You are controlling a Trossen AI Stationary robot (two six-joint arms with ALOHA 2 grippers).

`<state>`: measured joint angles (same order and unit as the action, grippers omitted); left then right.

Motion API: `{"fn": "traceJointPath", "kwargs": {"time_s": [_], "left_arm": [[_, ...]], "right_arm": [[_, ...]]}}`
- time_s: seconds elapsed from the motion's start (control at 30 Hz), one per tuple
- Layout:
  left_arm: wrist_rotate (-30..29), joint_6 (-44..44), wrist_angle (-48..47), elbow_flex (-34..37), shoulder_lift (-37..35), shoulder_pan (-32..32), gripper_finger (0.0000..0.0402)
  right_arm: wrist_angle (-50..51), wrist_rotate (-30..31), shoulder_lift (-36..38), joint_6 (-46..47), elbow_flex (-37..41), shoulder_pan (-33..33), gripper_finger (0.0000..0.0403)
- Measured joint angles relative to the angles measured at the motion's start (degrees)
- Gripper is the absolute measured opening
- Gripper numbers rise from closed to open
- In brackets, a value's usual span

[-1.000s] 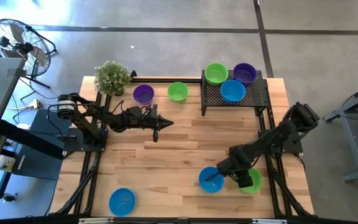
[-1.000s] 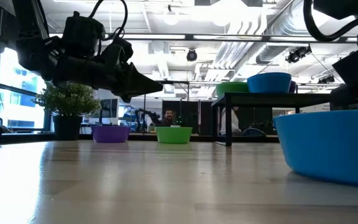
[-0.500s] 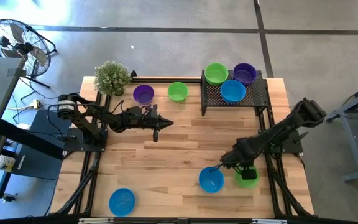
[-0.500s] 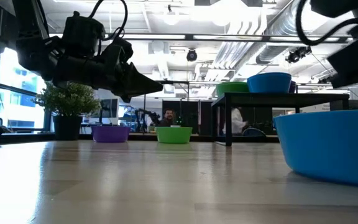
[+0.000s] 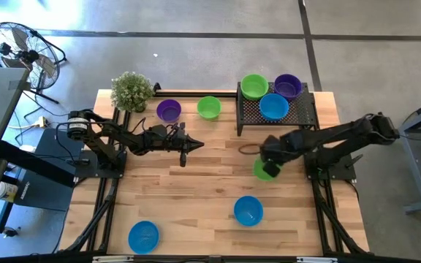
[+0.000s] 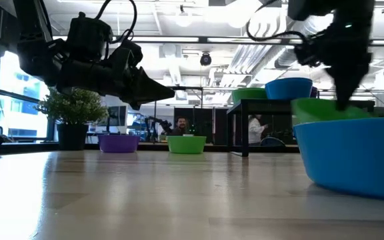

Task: Pick & Place Mini bowls
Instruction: Stack the green bowl on the other green bowls on the shelf

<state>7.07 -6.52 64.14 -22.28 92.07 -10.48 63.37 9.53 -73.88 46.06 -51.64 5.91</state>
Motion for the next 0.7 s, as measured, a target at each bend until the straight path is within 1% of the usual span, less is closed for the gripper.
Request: {"fn": "traceJointPath", "kwargs": {"time_s": [0.13,0.37,0.43,0.5,0.57,0.7], "left_arm": [[0.09,0.00,0.01,-0.02,0.00,0.00,0.0000],[0.96,-0.02,0.02,-0.04,0.00,0.00,0.0000],[0.94,0.00,0.02,-0.04,0.00,0.00,0.0000],[0.94,-0.01,0.02,-0.04,0.00,0.00,0.0000],[0.94,-0.01,0.00,-0.04,0.00,0.00,0.0000],[0.94,0.00,0.00,-0.04,0.00,0.00,0.0000]], "right_arm": [[-8.71,4.81,-0.71,4.66,0.66,-0.89,0.0003],[-27.31,5.20,-0.68,13.61,11.63,-1.43,0.0004],[-31.89,6.43,-0.62,15.57,13.78,-1.46,0.0004],[-34.90,7.82,-0.62,16.16,14.95,-1.46,0.0003],[-35.59,8.66,-0.62,16.84,15.15,-1.45,0.0006],[-35.58,9.42,-0.62,15.64,15.05,-1.44,0.0032]]}}
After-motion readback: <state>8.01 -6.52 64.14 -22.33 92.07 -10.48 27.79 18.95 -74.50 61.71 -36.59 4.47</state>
